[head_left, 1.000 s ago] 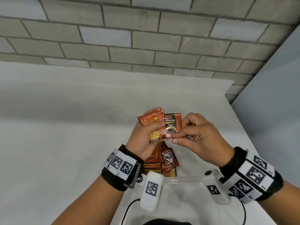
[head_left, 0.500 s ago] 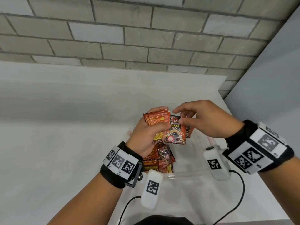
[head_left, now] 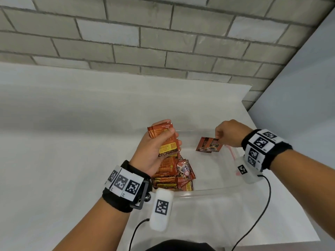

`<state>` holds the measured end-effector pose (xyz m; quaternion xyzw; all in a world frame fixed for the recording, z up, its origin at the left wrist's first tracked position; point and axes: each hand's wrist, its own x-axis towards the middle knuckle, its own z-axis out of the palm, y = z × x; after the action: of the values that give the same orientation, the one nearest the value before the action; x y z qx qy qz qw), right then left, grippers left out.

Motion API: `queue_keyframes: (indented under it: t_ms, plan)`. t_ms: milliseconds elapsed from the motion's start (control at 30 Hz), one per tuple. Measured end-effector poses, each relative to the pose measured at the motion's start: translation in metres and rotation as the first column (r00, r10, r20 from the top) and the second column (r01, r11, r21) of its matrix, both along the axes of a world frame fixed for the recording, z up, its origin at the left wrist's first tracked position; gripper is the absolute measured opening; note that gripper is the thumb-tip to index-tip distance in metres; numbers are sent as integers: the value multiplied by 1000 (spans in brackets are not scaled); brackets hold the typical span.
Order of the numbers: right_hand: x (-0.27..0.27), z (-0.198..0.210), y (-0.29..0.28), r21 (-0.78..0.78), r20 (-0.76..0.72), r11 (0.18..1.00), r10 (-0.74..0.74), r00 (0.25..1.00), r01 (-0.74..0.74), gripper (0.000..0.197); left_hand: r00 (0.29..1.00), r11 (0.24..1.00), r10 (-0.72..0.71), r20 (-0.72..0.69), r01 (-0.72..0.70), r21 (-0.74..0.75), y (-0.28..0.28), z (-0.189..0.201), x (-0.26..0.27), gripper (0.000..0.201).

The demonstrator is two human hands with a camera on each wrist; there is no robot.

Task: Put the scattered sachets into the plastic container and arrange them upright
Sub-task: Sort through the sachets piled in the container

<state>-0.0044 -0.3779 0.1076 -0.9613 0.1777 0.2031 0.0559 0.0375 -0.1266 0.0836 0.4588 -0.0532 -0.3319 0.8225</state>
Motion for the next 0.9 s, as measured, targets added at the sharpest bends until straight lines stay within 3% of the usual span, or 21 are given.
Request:
queue_keyframes:
  t_ms: [200, 433, 600, 667, 900]
  plan:
    - [15, -7, 2, -79, -80, 997, 10, 997, -16, 6, 1000, 1000, 6, -21, -7, -12, 7, -4, 1, 22]
    - [26, -21, 14, -208, -182, 970, 84, 980, -122, 16, 998, 999, 40, -42, -40, -10, 14, -7, 3, 30]
    - [31, -25, 24, -330, -210, 909, 191, 959, -254, 6, 998, 999, 44, -46, -45, -7, 14, -9, 4, 30]
    - [32, -25, 27, -373, -218, 882, 220, 951, -290, 12, 998, 999, 43, -47, -44, -9, 13, -9, 4, 30]
    - [30, -22, 33, -418, -239, 839, 270, 933, -349, 19, 998, 999, 40, -58, -41, -12, 13, -10, 7, 33]
